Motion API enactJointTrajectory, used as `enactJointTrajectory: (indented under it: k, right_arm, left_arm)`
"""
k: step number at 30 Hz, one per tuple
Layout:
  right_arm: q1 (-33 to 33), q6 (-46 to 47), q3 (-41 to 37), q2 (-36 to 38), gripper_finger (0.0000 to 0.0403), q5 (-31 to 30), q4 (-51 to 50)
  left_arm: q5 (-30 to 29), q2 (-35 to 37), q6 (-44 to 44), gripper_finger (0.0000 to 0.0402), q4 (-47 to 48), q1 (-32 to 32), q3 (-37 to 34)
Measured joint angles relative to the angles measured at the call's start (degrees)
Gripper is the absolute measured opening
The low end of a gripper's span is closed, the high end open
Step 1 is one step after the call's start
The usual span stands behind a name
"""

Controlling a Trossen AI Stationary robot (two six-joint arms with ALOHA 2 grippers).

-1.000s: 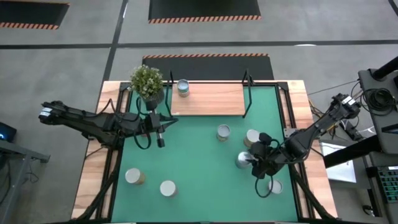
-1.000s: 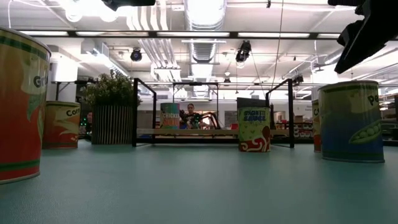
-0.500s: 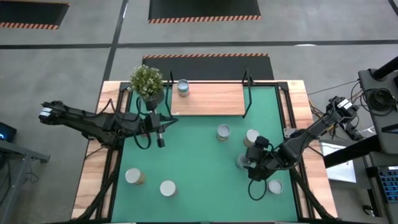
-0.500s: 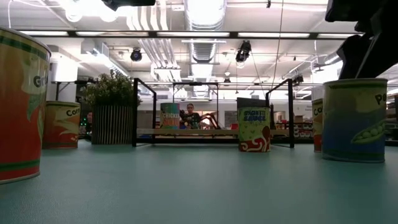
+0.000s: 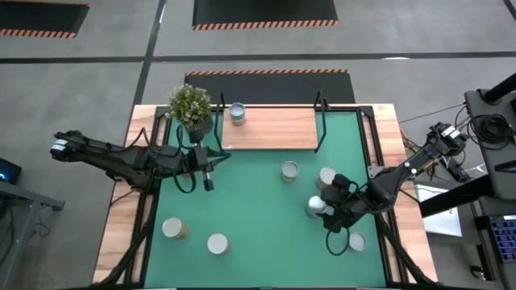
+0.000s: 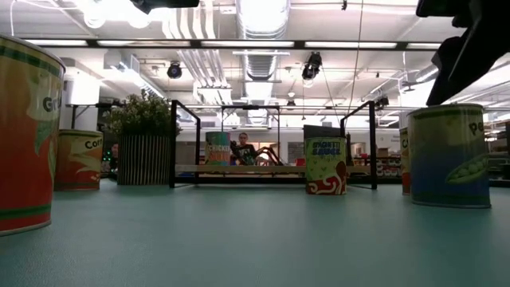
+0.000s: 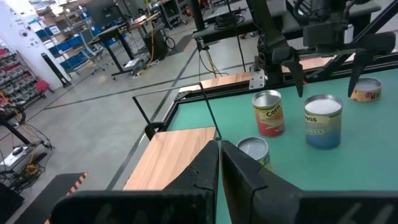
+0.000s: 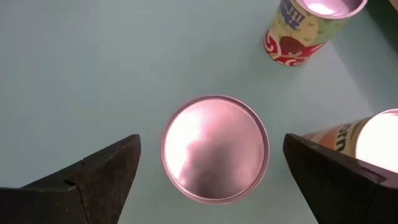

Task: Pick and place cans onto a shelf
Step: Put the canned peas on the shelf

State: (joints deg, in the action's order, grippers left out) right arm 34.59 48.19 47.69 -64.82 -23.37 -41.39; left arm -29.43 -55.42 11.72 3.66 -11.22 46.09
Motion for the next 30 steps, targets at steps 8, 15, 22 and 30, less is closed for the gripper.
enactJointTrajectory:
  k: [8,15,22,30]
  right_arm:
    - [0.0,-1.6,0.0,-2.9,0.0384,0.5,0.3]
    - [0.0,-1.6,0.0,-5.1,0.0384,0.7,0.3]
    - [0.0,-1.1,0.0,-6.9,0.0383,0.4,0.9]
    - [-0.1,-0.8,0.0,-8.4,0.0303,0.3,2.0]
  left_arm:
    - [0.0,0.0,0.0,0.0,0.2,0.0,0.0]
    - [0.0,0.0,0.0,0.0,0.2,0.0,0.0]
    - [0.0,0.0,0.0,0.0,0.2,0.0,0.0]
    - [0.0,0.0,0.0,0.0,0.2,0.0,0.0]
